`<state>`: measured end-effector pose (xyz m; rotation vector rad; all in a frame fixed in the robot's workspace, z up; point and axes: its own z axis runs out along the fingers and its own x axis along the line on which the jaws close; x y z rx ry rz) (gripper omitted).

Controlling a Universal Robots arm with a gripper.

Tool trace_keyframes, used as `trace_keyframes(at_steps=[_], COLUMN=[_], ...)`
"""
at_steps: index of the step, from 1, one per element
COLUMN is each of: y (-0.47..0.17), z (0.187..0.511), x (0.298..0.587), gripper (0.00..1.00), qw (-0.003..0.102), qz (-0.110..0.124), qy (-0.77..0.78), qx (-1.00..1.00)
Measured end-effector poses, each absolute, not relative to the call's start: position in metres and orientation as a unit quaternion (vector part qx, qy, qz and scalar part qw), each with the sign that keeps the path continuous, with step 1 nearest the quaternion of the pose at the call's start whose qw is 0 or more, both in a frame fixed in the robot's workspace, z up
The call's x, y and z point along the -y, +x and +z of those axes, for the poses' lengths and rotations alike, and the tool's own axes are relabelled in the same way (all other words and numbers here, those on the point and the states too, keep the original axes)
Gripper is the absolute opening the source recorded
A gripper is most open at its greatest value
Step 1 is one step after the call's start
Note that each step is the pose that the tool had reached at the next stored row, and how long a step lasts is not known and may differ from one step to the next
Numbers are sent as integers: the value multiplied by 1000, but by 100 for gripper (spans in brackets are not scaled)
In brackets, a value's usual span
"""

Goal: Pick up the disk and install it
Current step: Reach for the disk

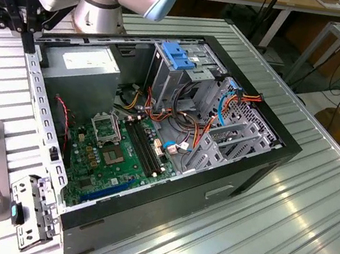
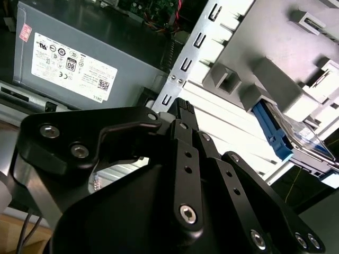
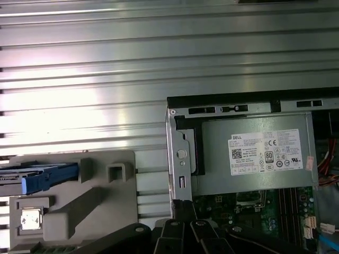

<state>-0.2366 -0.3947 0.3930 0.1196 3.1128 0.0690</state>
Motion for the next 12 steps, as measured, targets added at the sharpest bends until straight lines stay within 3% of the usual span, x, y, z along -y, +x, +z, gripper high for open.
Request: trace_keyframes(at_steps=[12], y=[-246], z=[393], x=[394], gripper=[11], qw=[13], qz=[22], qy=[38], qx=[-999])
